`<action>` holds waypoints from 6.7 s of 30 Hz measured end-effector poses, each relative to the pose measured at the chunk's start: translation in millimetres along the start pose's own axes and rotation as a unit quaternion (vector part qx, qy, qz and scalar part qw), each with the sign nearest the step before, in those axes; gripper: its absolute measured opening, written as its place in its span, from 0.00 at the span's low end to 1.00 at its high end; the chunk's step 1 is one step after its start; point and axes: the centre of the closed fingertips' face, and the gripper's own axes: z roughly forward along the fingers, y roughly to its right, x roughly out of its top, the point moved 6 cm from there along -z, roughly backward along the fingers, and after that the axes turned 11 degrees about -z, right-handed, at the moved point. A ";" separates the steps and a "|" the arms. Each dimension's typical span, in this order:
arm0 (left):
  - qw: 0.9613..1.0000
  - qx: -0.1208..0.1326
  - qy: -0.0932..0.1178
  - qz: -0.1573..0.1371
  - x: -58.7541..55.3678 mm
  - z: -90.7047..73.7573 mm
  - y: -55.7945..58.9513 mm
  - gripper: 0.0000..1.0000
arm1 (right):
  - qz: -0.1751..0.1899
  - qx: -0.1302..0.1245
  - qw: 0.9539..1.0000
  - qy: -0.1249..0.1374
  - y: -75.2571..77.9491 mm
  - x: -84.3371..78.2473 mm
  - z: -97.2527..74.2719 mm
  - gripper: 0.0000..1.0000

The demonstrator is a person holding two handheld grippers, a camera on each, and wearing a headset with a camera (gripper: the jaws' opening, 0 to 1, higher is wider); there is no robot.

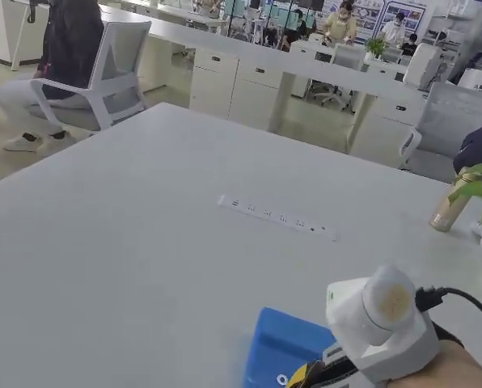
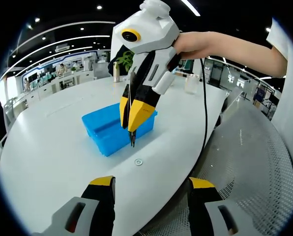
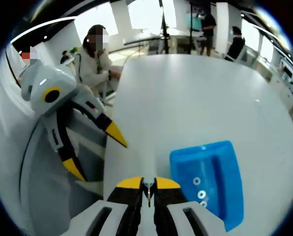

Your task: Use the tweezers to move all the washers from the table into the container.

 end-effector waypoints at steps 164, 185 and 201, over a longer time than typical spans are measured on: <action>1.000 -0.007 -0.009 -0.001 -1.7 1.1 2.1 0.56 | 0.222 -0.162 0.950 0.150 79.5 -14.6 15.8 0.04; 1.000 -0.007 -0.009 -0.001 -1.9 1.3 1.4 0.56 | 0.193 -0.164 0.959 0.128 79.4 -18.2 21.4 0.05; 1.000 -0.010 -0.016 0.000 -3.5 2.4 2.5 0.56 | 0.122 -0.184 0.968 0.120 71.2 -14.3 5.4 0.01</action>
